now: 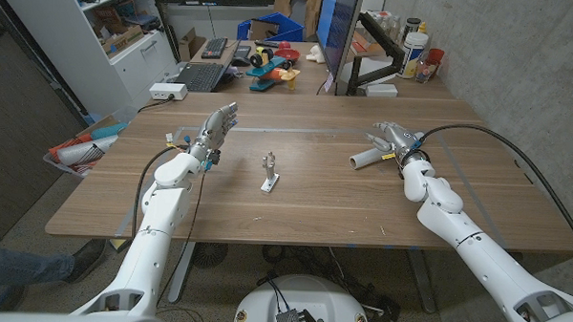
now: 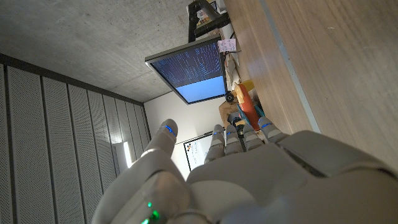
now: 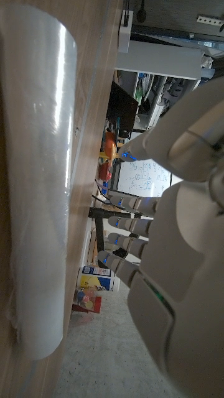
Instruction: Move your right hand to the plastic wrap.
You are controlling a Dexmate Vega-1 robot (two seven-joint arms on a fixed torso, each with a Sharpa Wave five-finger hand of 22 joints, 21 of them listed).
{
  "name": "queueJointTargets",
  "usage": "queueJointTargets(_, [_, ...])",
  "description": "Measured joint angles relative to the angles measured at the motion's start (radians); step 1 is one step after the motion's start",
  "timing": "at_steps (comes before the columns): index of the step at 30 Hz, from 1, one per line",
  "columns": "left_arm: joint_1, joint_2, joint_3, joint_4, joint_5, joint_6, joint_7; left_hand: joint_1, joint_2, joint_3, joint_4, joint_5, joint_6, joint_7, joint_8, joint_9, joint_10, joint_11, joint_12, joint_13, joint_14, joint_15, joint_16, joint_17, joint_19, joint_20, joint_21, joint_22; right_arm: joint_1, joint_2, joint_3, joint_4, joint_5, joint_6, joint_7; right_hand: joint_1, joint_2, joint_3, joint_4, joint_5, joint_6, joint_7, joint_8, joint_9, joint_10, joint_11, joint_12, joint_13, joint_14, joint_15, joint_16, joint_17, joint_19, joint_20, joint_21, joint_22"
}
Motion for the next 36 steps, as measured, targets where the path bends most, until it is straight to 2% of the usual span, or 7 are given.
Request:
queueJointTargets(16, [0.002, -0.001, 0.0, 0.006, 0.0, -0.005, 0.0, 0.0, 0.0, 0.0, 0.0, 0.0, 0.006, -0.001, 0.0, 0.0, 0.0, 0.0, 0.0, 0.0, 0.0, 0.0, 0.0, 0.0, 0.0, 0.0, -0.008, 0.0, -0.002, -0.011, -0.003, -0.01, -0.013, -0.03, 0.038, -0.005, 0.005, 0.0, 0.0, 0.0, 0.004, 0.004, 0.0, 0.0, 0.0, 0.0, 0.0, 0.0, 0.004, 0.004, 0.004, -0.005, 0.007, -0.007, 0.009, 0.0])
queueJointTargets(36, [0.002, 0.002, -0.002, 0.008, 0.0, -0.01, -0.003, -0.005, 0.005, 0.0, 0.0, 0.0, 0.015, 0.008, 0.0, 0.0, 0.0, 0.0, 0.0, 0.0, 0.0, 0.0, 0.0, 0.0, 0.0, 0.0, -0.015, 0.0, 0.008, -0.013, -0.01, 0.001, -0.015, -0.038, 0.048, -0.009, 0.009, 0.0, 0.0, 0.0, 0.004, 0.004, 0.0, 0.0, 0.0, 0.0, 0.0, 0.0, 0.004, 0.004, 0.004, -0.009, 0.017, 0.002, 0.009, 0.0])
